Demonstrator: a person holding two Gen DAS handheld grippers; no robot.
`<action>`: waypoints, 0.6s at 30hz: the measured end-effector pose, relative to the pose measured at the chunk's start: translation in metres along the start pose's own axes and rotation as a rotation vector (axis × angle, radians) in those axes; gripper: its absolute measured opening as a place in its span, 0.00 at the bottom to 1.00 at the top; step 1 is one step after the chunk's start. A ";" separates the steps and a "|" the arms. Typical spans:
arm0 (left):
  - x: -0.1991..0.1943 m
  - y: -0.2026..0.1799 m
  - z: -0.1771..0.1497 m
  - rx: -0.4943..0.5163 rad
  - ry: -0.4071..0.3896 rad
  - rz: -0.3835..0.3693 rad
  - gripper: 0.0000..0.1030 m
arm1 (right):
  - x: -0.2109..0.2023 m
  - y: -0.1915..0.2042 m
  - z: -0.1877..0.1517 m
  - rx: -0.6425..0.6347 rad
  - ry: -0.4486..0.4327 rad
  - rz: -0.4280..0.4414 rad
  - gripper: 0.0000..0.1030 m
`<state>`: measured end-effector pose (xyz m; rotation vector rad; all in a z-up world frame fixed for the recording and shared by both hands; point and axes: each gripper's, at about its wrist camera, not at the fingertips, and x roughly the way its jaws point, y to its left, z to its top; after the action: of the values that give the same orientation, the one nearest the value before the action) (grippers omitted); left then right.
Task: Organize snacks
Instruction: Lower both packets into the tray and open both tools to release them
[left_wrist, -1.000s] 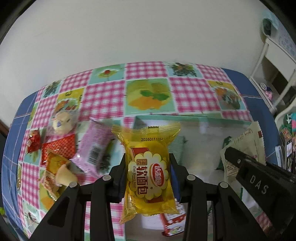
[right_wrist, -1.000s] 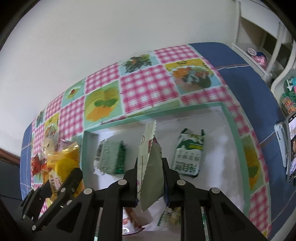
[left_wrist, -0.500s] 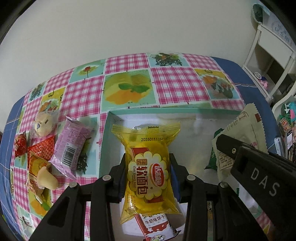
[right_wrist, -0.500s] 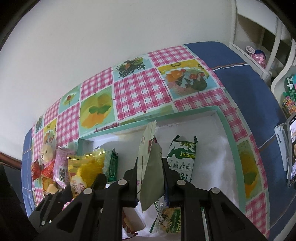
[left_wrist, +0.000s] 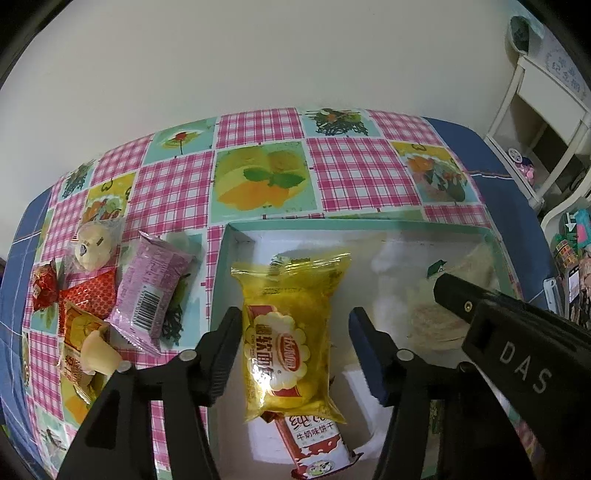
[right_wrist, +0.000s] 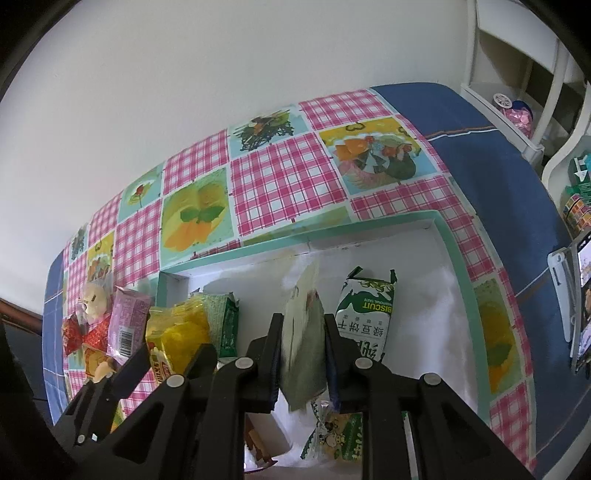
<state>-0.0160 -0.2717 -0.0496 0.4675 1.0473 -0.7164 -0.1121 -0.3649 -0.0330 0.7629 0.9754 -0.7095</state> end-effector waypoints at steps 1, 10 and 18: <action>-0.001 0.000 0.000 0.002 0.001 -0.001 0.65 | -0.001 0.000 0.000 0.002 -0.001 -0.002 0.23; -0.009 0.014 0.005 -0.023 -0.012 0.017 0.72 | -0.010 -0.003 0.002 0.015 -0.016 0.008 0.56; -0.008 0.047 0.009 -0.140 -0.005 0.063 0.83 | -0.008 -0.005 0.001 0.016 -0.009 -0.012 0.75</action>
<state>0.0212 -0.2431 -0.0382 0.3764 1.0653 -0.5838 -0.1184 -0.3667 -0.0268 0.7682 0.9676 -0.7315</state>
